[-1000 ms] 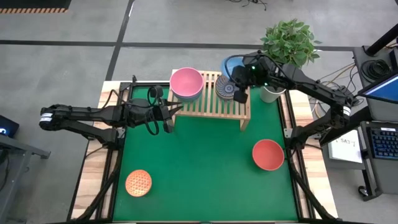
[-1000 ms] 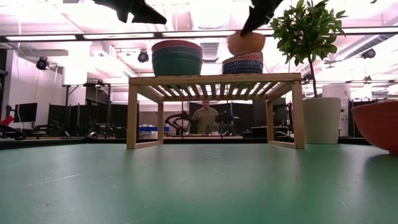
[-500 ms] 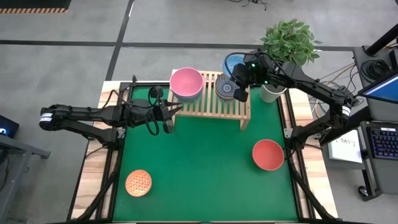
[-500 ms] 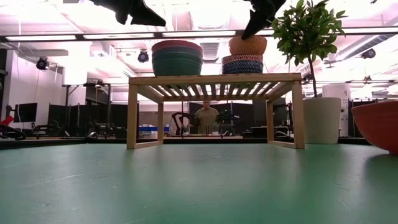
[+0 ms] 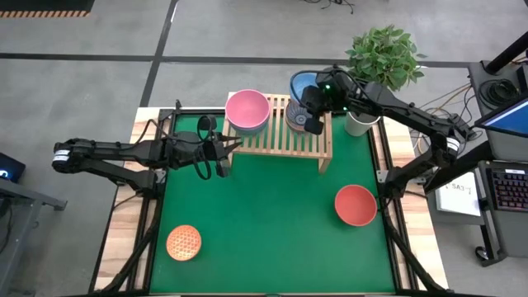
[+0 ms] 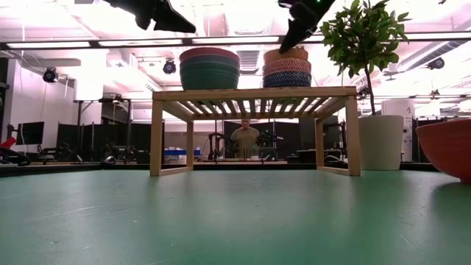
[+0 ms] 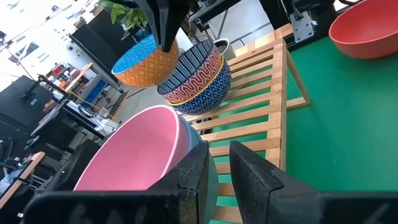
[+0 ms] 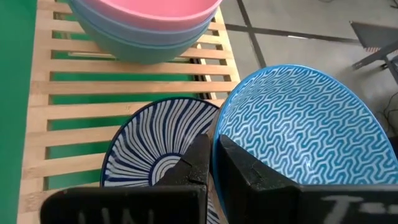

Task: Place and stack bowls onto a shelf
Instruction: Stack the light blue patterned bowl on top of the blue patterned bowl on the shelf

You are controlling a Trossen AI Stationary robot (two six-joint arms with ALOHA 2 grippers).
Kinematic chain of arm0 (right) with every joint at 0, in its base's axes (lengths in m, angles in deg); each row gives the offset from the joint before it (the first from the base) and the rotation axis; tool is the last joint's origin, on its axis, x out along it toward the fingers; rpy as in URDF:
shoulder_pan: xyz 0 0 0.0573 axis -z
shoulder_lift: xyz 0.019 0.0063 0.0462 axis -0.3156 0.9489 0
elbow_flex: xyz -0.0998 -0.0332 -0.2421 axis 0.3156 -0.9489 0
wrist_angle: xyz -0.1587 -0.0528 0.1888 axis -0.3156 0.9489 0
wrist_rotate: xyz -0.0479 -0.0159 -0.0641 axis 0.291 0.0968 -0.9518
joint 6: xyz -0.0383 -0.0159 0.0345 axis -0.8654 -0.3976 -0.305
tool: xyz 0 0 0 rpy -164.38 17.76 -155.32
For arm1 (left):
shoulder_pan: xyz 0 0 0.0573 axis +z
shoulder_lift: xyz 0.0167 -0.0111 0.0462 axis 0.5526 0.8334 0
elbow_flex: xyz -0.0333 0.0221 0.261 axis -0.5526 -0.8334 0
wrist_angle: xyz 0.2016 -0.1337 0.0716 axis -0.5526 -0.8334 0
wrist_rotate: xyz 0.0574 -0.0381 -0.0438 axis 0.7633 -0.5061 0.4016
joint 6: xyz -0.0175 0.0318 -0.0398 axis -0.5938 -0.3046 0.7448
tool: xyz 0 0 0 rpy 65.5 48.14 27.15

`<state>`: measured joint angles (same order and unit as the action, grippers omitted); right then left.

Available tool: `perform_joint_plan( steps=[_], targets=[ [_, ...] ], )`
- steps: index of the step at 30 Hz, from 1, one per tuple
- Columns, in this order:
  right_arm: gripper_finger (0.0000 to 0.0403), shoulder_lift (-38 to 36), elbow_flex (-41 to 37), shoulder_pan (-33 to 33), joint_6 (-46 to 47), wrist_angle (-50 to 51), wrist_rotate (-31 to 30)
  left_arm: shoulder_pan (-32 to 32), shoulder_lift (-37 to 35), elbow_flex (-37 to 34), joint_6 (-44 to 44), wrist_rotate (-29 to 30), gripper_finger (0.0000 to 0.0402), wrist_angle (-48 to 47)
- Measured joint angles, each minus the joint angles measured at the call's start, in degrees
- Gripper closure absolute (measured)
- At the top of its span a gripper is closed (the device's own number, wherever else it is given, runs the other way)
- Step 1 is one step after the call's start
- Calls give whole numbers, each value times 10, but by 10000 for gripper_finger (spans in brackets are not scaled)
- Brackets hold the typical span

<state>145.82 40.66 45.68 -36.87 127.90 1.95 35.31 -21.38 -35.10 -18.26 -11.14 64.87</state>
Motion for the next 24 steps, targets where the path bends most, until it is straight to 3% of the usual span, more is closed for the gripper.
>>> perform_joint_plan(
  steps=[12, 17, 24],
  targets=[
    [391, -26, 0, -13, 10, -6, -3, 0, 0, 0, 0, 0, 354, -4],
    [391, -29, 0, -26, 33, -4, 87, 0, 0, 0, 2, 0, 354, -5],
    [391, -25, -2, -33, 60, 5, 87, 0, 0, 0, 4, 0, 354, -16]
  ],
)
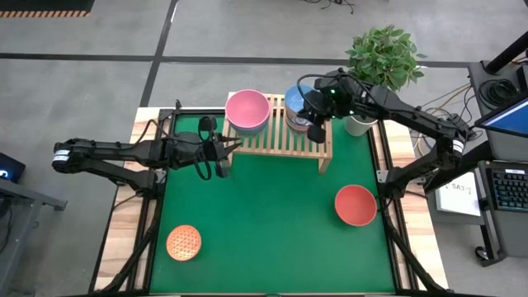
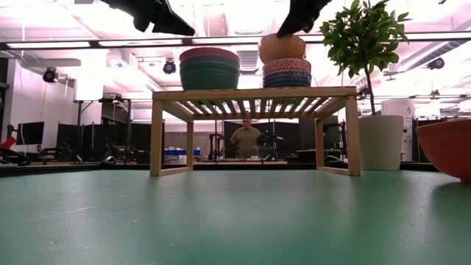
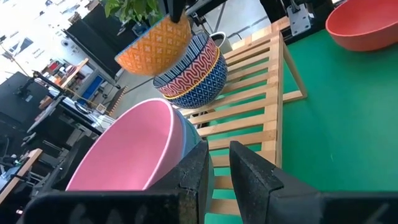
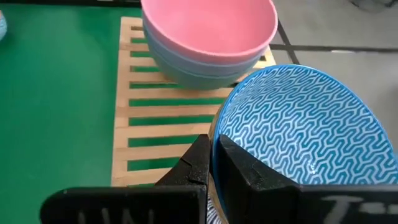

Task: Place and stack bowls onto a shelf
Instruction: Stack the light blue patterned bowl on top of the blue patterned bowl on the shelf

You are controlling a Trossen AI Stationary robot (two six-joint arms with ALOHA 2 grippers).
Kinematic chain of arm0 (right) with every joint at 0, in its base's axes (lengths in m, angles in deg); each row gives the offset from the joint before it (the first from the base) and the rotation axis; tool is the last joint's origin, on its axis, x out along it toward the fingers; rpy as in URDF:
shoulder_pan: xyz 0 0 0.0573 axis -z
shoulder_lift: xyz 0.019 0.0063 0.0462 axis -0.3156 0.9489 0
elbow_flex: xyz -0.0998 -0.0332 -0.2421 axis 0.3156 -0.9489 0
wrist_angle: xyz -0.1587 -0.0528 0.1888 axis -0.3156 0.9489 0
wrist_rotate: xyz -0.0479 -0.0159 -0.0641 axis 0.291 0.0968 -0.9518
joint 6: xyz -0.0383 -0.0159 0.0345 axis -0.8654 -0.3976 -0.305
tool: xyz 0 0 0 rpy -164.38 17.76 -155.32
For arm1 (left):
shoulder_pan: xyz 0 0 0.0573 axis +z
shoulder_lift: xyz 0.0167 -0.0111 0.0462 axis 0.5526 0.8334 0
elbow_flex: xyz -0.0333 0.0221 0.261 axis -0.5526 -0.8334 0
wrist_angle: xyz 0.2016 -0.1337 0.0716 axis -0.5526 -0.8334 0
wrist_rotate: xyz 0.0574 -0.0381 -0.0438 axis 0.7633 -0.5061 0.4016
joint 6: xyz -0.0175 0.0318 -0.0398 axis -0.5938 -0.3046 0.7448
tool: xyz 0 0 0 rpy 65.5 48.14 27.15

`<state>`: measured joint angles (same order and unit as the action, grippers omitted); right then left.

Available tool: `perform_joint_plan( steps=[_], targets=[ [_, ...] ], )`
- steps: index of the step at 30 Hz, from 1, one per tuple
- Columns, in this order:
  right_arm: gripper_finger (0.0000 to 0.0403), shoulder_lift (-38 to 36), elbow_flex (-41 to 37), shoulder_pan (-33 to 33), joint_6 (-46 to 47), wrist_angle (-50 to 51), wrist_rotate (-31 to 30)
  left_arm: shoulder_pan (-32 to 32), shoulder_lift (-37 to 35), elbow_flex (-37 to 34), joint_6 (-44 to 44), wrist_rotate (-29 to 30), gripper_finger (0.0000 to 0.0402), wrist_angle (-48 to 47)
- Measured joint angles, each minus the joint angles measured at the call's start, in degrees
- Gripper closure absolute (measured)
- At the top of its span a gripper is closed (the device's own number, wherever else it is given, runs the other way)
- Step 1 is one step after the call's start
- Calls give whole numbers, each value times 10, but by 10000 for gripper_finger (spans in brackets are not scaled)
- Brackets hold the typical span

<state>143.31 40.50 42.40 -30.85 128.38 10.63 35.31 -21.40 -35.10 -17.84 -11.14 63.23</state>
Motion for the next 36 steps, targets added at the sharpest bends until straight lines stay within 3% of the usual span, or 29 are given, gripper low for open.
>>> perform_joint_plan(
  steps=[36],
  targets=[
    [390, -1, -44, -5, 22, 7, -28, 0, 0, 0, 11, 0, 354, -9]
  ],
)
